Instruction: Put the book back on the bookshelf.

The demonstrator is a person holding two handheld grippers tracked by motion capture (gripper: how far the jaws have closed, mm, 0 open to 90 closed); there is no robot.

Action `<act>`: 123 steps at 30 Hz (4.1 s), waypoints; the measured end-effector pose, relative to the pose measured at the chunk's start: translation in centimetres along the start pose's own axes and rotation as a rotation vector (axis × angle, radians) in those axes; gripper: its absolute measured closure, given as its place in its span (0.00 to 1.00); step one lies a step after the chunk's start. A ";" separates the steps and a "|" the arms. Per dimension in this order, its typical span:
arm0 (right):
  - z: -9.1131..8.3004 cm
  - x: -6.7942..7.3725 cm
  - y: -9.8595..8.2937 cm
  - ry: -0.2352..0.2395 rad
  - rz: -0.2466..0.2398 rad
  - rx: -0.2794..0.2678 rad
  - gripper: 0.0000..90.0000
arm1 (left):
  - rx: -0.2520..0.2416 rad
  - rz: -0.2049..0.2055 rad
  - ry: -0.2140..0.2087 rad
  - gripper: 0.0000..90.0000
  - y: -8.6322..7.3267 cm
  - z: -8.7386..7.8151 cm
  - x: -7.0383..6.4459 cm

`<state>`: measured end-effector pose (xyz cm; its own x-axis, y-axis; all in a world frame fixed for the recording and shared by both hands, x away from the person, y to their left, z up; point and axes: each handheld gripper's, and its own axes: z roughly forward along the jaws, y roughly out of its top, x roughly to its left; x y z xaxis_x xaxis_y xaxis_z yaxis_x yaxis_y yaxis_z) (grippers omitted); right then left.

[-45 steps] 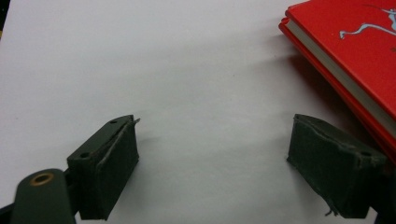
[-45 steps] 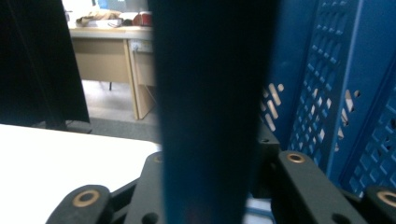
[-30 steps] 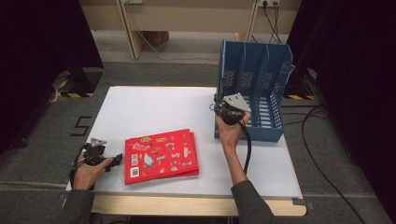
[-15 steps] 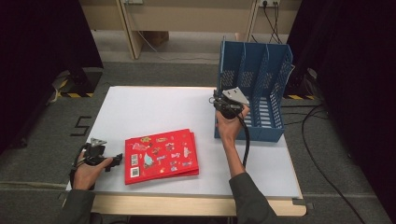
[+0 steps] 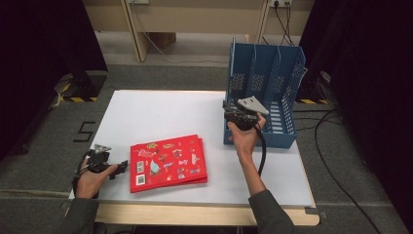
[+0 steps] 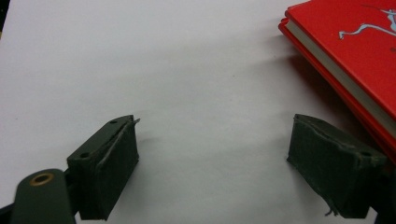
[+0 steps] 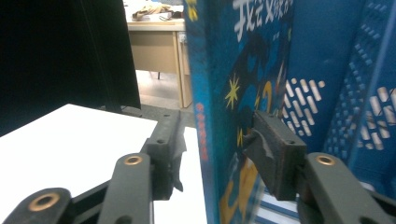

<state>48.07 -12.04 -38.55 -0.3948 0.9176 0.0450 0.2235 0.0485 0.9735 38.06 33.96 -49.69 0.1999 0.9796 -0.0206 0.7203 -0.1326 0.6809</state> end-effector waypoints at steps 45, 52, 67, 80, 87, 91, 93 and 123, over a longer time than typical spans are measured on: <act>-5.4 4.3 -11.2 0.427 0.116 0.427 0.32 | -0.026 0.147 -0.100 0.24 1.7 -2.6 -6.6; -4.9 4.1 -11.7 0.406 0.132 0.454 0.29 | -0.014 0.149 -0.104 0.24 1.5 -2.4 -6.9; -4.3 3.7 -11.6 0.400 0.286 0.483 0.34 | -0.026 0.169 -0.087 0.32 1.4 -2.5 -7.9; -6.0 3.1 -7.1 0.416 0.337 0.223 0.62 | -0.051 0.214 -0.097 0.37 1.5 -2.3 -9.9; -5.7 4.8 -5.4 0.432 0.300 0.148 0.69 | -0.052 0.234 -0.113 0.27 1.6 -2.2 -10.5; -5.4 5.2 -4.3 0.427 0.282 0.104 0.74 | -0.049 0.221 -0.163 0.21 1.6 -2.1 -10.5; -5.4 5.4 -3.5 0.440 0.280 0.073 0.77 | -0.054 0.225 -0.170 0.21 1.6 -2.1 -10.6; -7.1 8.2 1.4 0.592 0.003 -0.073 0.85 | -0.008 0.079 0.053 0.21 0.7 -1.0 -1.4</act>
<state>38.84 -7.23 -35.25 -0.8288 0.5405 0.1444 0.1715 -0.0003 0.9852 37.62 32.69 -48.46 0.2208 0.9726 0.0721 0.6984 -0.2093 0.6845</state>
